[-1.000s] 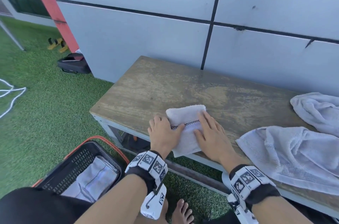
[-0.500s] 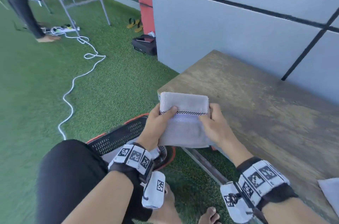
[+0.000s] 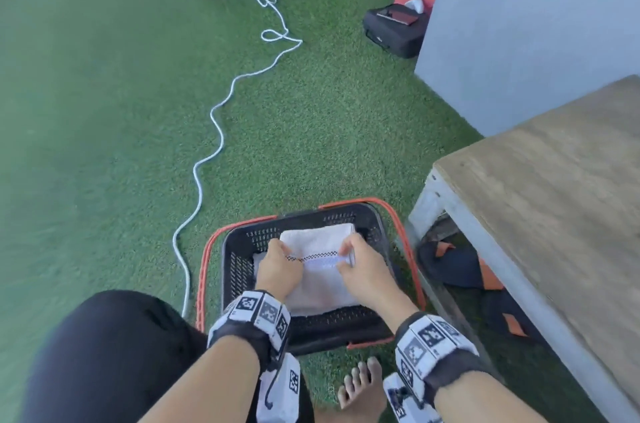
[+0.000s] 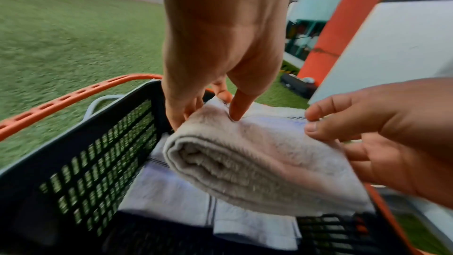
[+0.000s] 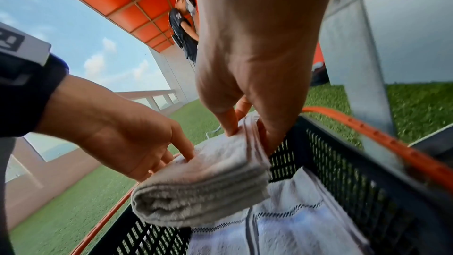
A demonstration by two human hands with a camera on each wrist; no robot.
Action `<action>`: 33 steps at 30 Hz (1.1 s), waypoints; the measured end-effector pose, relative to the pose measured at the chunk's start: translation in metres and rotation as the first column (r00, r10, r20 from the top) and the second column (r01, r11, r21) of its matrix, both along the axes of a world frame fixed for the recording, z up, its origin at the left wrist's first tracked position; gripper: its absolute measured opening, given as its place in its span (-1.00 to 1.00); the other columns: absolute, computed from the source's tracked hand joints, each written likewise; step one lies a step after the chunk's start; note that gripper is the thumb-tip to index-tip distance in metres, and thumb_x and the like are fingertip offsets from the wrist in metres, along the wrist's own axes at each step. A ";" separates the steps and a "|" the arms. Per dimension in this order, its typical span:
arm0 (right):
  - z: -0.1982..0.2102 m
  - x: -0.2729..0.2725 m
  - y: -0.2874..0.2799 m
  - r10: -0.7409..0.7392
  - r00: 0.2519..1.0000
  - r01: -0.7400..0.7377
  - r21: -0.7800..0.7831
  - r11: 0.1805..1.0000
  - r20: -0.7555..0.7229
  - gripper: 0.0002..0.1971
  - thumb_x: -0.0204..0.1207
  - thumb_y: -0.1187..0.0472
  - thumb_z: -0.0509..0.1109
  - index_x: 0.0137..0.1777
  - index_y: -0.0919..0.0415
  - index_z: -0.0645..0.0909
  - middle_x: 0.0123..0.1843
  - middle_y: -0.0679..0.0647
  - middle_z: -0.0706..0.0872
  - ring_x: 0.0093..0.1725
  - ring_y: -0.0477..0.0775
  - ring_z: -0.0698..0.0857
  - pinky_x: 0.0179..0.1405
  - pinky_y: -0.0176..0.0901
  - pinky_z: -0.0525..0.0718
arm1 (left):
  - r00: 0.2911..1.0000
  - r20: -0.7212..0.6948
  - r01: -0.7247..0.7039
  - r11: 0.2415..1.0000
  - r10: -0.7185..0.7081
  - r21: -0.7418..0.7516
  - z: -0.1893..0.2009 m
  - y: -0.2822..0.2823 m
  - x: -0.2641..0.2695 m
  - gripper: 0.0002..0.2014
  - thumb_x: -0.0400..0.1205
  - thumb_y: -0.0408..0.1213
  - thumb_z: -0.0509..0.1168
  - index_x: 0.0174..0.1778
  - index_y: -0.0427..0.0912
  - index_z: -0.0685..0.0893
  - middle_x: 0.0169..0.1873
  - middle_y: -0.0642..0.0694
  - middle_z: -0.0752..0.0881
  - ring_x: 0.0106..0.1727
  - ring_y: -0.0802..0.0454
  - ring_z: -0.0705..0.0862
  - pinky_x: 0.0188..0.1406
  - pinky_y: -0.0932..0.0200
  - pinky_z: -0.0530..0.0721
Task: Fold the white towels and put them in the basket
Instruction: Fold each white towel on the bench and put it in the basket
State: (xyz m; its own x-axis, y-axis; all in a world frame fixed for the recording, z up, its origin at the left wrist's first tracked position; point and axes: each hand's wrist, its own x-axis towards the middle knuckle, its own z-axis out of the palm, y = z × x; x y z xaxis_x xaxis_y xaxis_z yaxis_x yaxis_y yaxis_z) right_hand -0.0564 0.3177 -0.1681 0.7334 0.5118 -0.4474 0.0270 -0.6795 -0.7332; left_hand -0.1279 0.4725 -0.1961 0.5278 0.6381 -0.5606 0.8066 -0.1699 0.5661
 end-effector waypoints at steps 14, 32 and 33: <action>-0.110 -0.002 0.079 0.078 0.908 -0.085 0.001 0.996 -0.412 -0.44 0.61 0.41 0.12 0.59 0.03 0.40 0.49 0.18 0.55 -0.04 0.00 0.53 -0.36 -0.33 0.37 | 0.954 -0.300 -0.029 0.999 0.014 -0.045 -0.075 0.067 0.013 -0.71 0.69 -0.44 0.19 0.27 -0.42 0.69 0.21 -0.23 0.74 0.23 -0.20 0.72 0.29 0.00 0.69; -0.022 0.032 0.037 -0.139 0.978 0.153 0.081 0.985 -0.153 -0.71 0.70 0.16 0.27 0.39 0.10 0.56 0.26 -0.04 0.64 0.14 -0.04 0.59 0.20 -0.15 0.51 | 0.999 0.052 -0.009 0.999 0.007 0.041 0.005 0.010 0.060 -0.83 0.66 -0.23 0.25 0.07 -0.10 0.72 -0.06 -0.05 0.75 -0.08 0.01 0.67 -0.10 0.23 0.54; -0.007 0.034 0.030 -0.178 0.979 0.190 0.115 0.975 -0.101 -0.75 0.68 0.18 0.29 0.33 0.11 0.60 0.22 -0.04 0.66 0.12 -0.06 0.60 0.16 -0.16 0.51 | 0.993 0.115 0.004 0.999 -0.009 0.042 0.020 0.001 0.067 -0.86 0.67 -0.22 0.26 0.02 -0.10 0.71 -0.13 -0.01 0.73 -0.14 0.02 0.66 -0.18 0.22 0.52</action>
